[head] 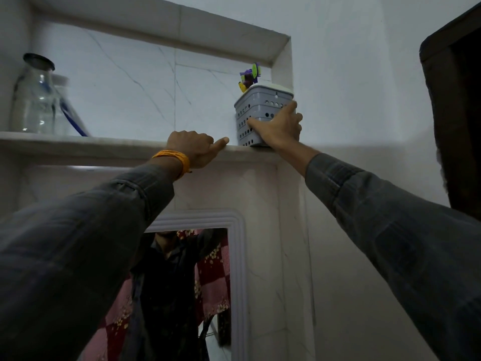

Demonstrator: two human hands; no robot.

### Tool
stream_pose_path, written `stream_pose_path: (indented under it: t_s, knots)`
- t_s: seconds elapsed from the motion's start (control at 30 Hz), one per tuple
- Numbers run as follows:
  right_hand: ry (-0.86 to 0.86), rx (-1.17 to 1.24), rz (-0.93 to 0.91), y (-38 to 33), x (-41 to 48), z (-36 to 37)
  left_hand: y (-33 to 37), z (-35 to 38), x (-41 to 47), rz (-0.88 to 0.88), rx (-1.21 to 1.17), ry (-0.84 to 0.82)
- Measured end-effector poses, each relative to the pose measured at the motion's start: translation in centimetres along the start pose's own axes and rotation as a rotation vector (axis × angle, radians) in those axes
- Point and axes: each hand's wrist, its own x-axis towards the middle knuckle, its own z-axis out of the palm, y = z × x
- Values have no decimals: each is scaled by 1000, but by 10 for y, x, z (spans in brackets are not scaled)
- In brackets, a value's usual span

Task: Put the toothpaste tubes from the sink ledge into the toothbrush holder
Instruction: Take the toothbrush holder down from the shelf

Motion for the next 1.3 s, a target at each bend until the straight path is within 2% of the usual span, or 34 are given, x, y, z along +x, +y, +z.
stream_pose_path:
  t_s: [0.2, 0.37, 0.47, 0.77, 1.07, 1.3]
  knots:
    - [14, 126, -39, -17, -36, -36, 4, -11, -29, 105, -49, -11]
    - [-75, 213, -51, -20, -92, -68, 8, -17, -78, 121, -244, 147]
    - [-112, 241, -42, 2, -133, -66, 13, -11, -112, 98, -308, 205]
    - [-308, 302, 105, 118, -293, -25, 15, 54, -246, 28, -318, 122]
    - [-474, 195, 469, 248, -515, -15, 2, 170, -440, -178, -413, -259]
    - [-540, 21, 688, 318, -648, -30, 5, 228, -576, -294, -454, -644]
